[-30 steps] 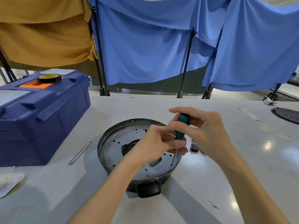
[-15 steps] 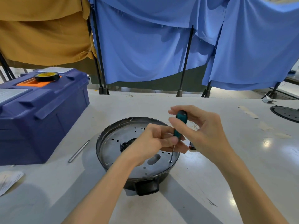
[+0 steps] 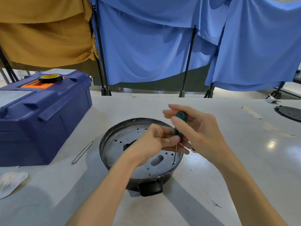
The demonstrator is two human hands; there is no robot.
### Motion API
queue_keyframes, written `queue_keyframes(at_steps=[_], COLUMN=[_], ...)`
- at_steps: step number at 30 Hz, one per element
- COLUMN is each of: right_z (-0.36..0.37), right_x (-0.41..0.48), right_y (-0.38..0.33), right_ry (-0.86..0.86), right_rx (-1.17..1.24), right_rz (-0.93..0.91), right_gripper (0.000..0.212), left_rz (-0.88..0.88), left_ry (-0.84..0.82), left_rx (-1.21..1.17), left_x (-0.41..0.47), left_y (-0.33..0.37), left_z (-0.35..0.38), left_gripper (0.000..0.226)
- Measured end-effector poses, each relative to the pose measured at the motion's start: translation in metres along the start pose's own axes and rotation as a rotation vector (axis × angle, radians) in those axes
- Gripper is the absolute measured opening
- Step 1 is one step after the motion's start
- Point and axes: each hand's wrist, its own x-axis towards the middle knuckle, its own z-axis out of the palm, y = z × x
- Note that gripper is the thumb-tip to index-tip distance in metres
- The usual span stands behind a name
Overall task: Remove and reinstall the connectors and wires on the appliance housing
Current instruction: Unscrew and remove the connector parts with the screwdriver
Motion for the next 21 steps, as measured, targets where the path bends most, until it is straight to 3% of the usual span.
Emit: queue_keyframes(at_steps=[3,6,9,11,13,16,18,21], right_z=[-0.003,0.005,0.016,0.012,0.004,-0.004,-0.001,0.01], right_x=[0.002,0.002,-0.002,-0.002,-0.001,-0.001,-0.002,-0.003], right_y=[0.001,0.003,0.004,0.003,0.0,-0.001,0.0,-0.001], right_ry=[0.007,0.241,0.43,0.396,0.235,0.119,0.202,0.424], right_rx=[0.0,-0.096,-0.185,-0.174,-0.089,-0.046,-0.077,-0.197], right_rz=[-0.012,0.01,0.013,0.009,-0.047,-0.078,-0.058,-0.029], right_gripper=[0.02,0.018,0.024,0.031,0.016,0.017,0.011,0.028], left_rz=[0.008,0.042,0.029,0.008,0.003,-0.005,0.006,0.037], left_ry=[0.028,0.168,0.131,0.056,-0.01,-0.031,-0.011,0.053], left_rx=[-0.027,-0.021,-0.017,0.01,0.024,-0.005,-0.037,0.021], left_x=[-0.001,0.0,0.003,0.003,0.002,0.0,0.001,0.005], left_y=[-0.003,-0.006,-0.006,-0.004,-0.004,-0.004,-0.002,-0.002], left_z=[-0.002,0.005,0.008,0.005,0.003,0.0,-0.002,0.001], left_gripper=[0.014,0.017,0.016,0.02,0.02,0.02,0.018,0.022])
